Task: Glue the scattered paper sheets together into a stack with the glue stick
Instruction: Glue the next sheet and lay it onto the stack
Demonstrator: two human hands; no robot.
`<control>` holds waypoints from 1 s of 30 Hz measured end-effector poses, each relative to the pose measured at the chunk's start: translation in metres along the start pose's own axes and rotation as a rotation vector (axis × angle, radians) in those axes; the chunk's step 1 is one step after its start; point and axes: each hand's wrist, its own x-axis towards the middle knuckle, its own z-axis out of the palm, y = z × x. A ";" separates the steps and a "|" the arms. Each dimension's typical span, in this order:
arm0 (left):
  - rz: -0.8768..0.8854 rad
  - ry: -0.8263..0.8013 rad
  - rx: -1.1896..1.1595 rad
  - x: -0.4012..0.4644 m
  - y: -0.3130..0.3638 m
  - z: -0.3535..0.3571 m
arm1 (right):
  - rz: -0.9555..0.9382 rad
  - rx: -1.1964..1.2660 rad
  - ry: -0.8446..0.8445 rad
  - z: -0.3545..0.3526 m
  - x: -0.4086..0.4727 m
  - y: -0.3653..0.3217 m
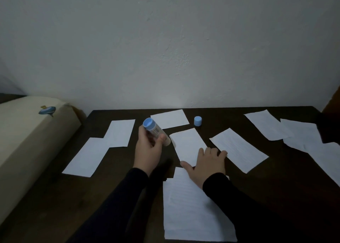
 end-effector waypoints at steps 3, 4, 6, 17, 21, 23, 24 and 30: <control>-0.015 -0.036 0.005 -0.002 -0.001 0.001 | -0.043 -0.005 0.002 -0.003 -0.005 -0.007; -0.015 -0.052 0.014 -0.003 -0.002 0.002 | -0.073 0.021 0.012 -0.005 -0.006 -0.007; -0.014 -0.096 0.025 -0.005 -0.002 0.004 | -0.139 0.111 0.068 -0.010 -0.004 -0.001; 0.075 -0.330 0.162 -0.034 0.000 0.034 | -0.460 0.319 -0.004 0.017 0.029 0.044; 0.084 -0.370 0.191 -0.038 -0.001 0.044 | -0.460 0.371 -0.014 0.016 0.025 0.045; 0.127 -0.407 0.251 -0.038 -0.001 0.044 | -0.443 0.383 -0.011 0.016 0.024 0.045; 0.154 -0.419 0.284 -0.037 0.000 0.043 | -0.435 0.384 -0.012 0.016 0.024 0.044; 0.143 -0.373 0.300 -0.032 -0.002 0.030 | -0.412 0.352 -0.041 0.017 0.025 0.041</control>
